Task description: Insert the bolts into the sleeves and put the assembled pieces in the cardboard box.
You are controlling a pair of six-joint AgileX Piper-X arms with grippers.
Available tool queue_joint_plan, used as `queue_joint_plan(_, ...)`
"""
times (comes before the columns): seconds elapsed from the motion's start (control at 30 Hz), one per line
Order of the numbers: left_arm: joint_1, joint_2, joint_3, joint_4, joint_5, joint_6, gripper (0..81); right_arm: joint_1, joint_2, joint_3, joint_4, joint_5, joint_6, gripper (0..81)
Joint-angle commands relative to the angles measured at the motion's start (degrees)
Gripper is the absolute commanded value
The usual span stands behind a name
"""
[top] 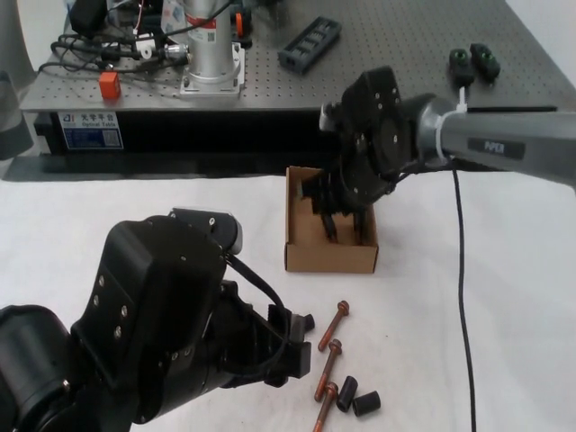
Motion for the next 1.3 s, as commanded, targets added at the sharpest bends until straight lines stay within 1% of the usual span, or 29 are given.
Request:
queue_joint_plan(0.0, -0.10, -0.47, -0.19, -0.21, -1.05, 0.45, 50.1, -0.05, -6.28, -0.67, 0.73, -1.96, -0.62, 26.6)
queue_joint_plan(0.13, -0.10, -0.47, -0.19, -0.21, -1.05, 0.45, 50.1, 0.32, -15.92, 4.26, 7.37, -2.04, -4.30, 25.1)
queue_joint_plan(0.2, -0.10, -0.47, -0.19, -0.21, -1.05, 0.45, 50.1, 0.92, -19.78, 7.91, 13.68, -1.36, -4.94, 25.1)
queue_joint_plan(0.27, -0.10, -0.47, -0.19, -0.21, -1.05, 0.45, 50.1, 1.62, -22.05, 11.66, 18.32, -1.24, -4.93, 25.1)
queue_joint_plan(0.33, -0.10, -0.47, -0.19, -0.21, -1.05, 0.45, 50.1, 2.46, -22.91, 15.89, 19.83, -0.38, -4.93, 25.1)
queue_joint_plan(0.47, -0.10, -0.47, -0.19, -0.05, -1.04, 0.86, 50.1, 4.62, -22.67, 22.81, 20.01, -0.22, -4.93, 26.2)
queue_joint_plan(0.6, -0.10, -0.47, -0.19, 0.95, -1.04, 2.32, 50.1, 7.35, -22.67, 28.58, 20.01, 0.26, -5.44, 30.5)
queue_joint_plan(0.7, -0.10, -0.47, -0.19, 1.90, -1.39, 3.04, 50.1, 9.15, -22.67, 31.15, 19.85, 1.00, -5.33, 33.2)
queue_joint_plan(0.8, -0.10, -0.47, -0.19, 2.49, -1.45, 3.02, 50.1, 10.52, -22.67, 32.47, 19.76, 1.42, -4.17, 33.2)
queue_joint_plan(1.07, -0.10, -0.47, -0.19, 3.25, -1.45, 3.02, 50.1, 12.15, -22.67, 34.59, 19.60, 1.99, -4.07, 33.2)
queue_joint_plan(1.27, -0.10, -0.47, -0.19, 3.25, -1.45, 3.02, 50.1, 12.13, -22.67, 36.88, 16.99, 3.44, -4.07, 33.2)
